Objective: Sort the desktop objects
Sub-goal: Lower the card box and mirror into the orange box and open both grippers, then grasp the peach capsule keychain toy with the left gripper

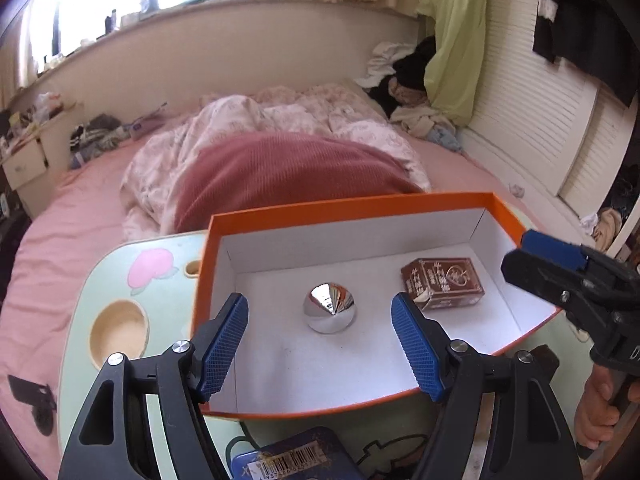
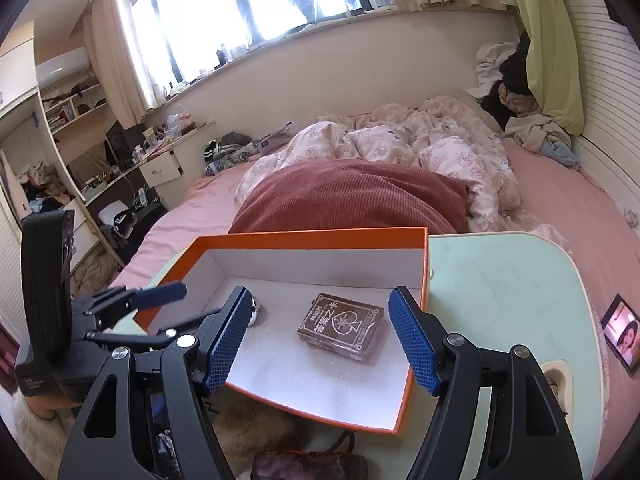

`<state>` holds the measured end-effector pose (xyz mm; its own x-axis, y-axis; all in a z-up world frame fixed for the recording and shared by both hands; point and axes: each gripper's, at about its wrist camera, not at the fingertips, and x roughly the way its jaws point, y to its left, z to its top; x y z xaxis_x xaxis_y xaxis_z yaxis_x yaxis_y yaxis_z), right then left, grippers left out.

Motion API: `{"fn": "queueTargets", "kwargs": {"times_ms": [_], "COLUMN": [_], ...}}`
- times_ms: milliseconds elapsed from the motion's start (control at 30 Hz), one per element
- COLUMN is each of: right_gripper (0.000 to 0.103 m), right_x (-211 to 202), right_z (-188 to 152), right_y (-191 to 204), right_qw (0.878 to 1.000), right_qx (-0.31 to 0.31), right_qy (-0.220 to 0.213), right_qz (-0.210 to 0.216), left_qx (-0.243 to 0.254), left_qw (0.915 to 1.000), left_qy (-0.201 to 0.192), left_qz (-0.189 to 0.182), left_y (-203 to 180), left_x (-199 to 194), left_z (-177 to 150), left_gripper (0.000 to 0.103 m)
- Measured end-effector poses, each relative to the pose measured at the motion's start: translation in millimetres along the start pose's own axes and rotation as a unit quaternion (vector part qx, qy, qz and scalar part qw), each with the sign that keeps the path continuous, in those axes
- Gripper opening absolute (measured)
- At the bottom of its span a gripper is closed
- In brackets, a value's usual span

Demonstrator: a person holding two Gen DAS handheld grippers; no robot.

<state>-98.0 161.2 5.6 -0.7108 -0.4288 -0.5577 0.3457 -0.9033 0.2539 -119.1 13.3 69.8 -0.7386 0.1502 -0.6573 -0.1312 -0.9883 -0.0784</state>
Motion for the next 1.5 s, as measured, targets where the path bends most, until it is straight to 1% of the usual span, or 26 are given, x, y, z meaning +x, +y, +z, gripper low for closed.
{"fn": "queueTargets", "kwargs": {"times_ms": [33, 100, 167, 200, 267, 333, 400, 467, 533, 600, 633, 667, 700, 733, 767, 867, 1000, 1100, 1167, 1400, 1500], "right_gripper": [0.071, 0.071, 0.075, 0.081, 0.081, 0.081, 0.082, 0.082, 0.082, 0.082, 0.083, 0.087, 0.097, 0.103, 0.103, 0.102, 0.103, 0.102, 0.102, 0.102, 0.102], "right_x": [-6.6, -23.5, -40.3, -49.2, -66.3, -79.1, -84.5, -83.9, -79.5, -72.1, -68.5, -66.8, -67.0, -65.7, -64.2, -62.2, -60.3, -60.5, -60.3, -62.1, -62.2], "right_z": [-3.2, -9.8, -18.9, -25.3, -40.2, -58.9, -80.1, -100.1, -119.2, -132.2, -135.8, -136.4, -135.6, -133.6, -132.4, -134.9, -137.1, -143.5, -146.2, -147.7, -148.0], "right_y": [1.7, 4.7, 10.0, 13.7, 21.3, 29.6, 36.3, 38.4, 37.5, 33.5, 29.9, 28.7, 25.7, 23.2, 21.1, 20.2, 22.2, 22.5, 20.5, 19.2, 18.8], "right_qw": [1.0, 0.999, 0.999, 0.999, 0.998, 0.997, 0.997, 0.995, 0.991, 0.988, 0.988, 0.986, 0.986, 0.986, 0.986, 0.986, 0.987, 0.988, 0.987, 0.987, 0.987], "right_qx": [0.0, 0.006, 0.005, 0.0, -0.017, -0.037, -0.059, -0.077, -0.09, -0.092, -0.088, -0.095, -0.091, -0.087, -0.087, -0.095, -0.109, -0.122, -0.123, -0.126, -0.125], "right_qy": [-0.01, -0.035, -0.047, -0.051, -0.057, -0.053, -0.032, -0.01, 0.005, 0.016, 0.019, 0.01, 0.01, 0.012, 0.01, 0.004, 0.0, -0.021, -0.035, -0.046, -0.048], "right_qz": [0.0, 0.004, 0.002, -0.002, -0.02, -0.038, -0.049, -0.069, -0.097, -0.121, -0.125, -0.133, -0.136, -0.139, -0.14, -0.134, -0.115, -0.096, -0.094, -0.091, -0.091], "left_qx": [-0.009, -0.012, -0.001, 0.003, 0.011, 0.021, 0.02, 0.011, -0.006, -0.017, -0.012, 0.004, 0.013, 0.007, 0.001, 0.0, 0.001, 0.001, 0.003, 0.003, 0.004], "left_qw": [0.9997, 0.9982, 0.9964, 0.9957, 0.9939, 0.9922, 0.993, 0.9955, 0.9979, 0.9987, 0.9994, 0.999, 0.9982, 0.9984, 0.9985, 0.9982, 0.9982, 0.9981, 0.9981, 0.9982, 0.9979], "left_qy": [-0.016, -0.048, -0.073, -0.082, -0.097, -0.108, -0.103, -0.08, -0.058, -0.046, -0.033, -0.042, -0.049, -0.052, -0.053, -0.055, -0.056, -0.057, -0.058, -0.057, -0.058], "left_qz": [-0.015, -0.032, -0.042, -0.045, -0.05, -0.058, -0.055, -0.049, -0.029, -0.015, -0.006, 0.015, 0.031, 0.023, 0.017, 0.022, 0.021, 0.02, 0.02, 0.019, 0.028], "left_y": [3.1, 6.9, 5.0, 4.1, 0.3, -3.8, -5.5, -3.9, 0.7, 5.5, 5.9, 2.1, 0.3, 2.5, 3.0, 4.0, 4.2, 3.9, 3.6, 3.6, 1.9], "left_x": [-10.2, -35.4, -64.2, -78.6, -105.2, -127.0, -135.2, -129.8, -115.5, -100.9, -92.3, -92.0, -91.0, -89.3, -90.2, -92.2, -92.5, -92.5, -92.7, -91.5, -92.8], "left_z": [-0.8, -3.6, -12.3, -19.2, -40.1, -70.5, -105.7, -138.4, -163.7, -176.7, -179.3, -180.8, -181.3, -181.9, -179.6, -180.6, -181.0, -181.7, -182.4, -182.1, -183.9], "left_gripper": [0.074, 0.074, 0.076, 0.078, 0.091, 0.097, 0.098, 0.098, 0.098, 0.098, 0.098, 0.099, 0.101, 0.103, 0.103, 0.103, 0.103, 0.103, 0.103, 0.103, 0.103]}}
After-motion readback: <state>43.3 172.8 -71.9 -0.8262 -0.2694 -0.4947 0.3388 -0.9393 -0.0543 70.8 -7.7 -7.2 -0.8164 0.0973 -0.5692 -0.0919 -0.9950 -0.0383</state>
